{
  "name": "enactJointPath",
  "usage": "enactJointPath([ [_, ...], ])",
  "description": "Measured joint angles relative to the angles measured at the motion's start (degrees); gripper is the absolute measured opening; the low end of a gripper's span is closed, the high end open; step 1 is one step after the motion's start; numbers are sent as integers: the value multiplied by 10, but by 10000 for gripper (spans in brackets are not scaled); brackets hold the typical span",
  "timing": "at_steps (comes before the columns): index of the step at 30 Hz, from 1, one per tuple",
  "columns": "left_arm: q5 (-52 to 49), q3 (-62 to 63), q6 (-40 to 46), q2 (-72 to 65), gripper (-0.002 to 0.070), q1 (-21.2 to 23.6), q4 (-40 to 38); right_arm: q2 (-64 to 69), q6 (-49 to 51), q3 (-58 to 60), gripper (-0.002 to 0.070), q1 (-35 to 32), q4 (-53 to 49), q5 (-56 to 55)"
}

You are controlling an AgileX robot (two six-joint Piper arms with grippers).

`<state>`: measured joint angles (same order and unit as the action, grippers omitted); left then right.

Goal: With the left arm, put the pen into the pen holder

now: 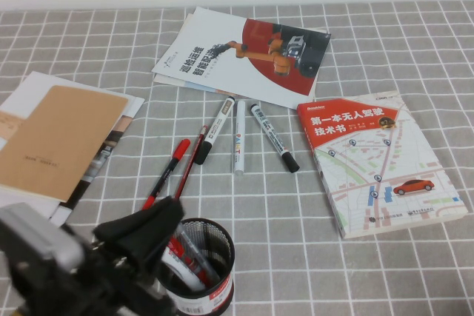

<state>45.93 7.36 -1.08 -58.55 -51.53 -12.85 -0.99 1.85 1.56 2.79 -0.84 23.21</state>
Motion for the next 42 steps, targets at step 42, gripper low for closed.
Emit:
enactJointPath([
  [42, -394, 56, 94, 224, 0, 0, -66, 0, 0, 0, -15, 0, 1, 0],
])
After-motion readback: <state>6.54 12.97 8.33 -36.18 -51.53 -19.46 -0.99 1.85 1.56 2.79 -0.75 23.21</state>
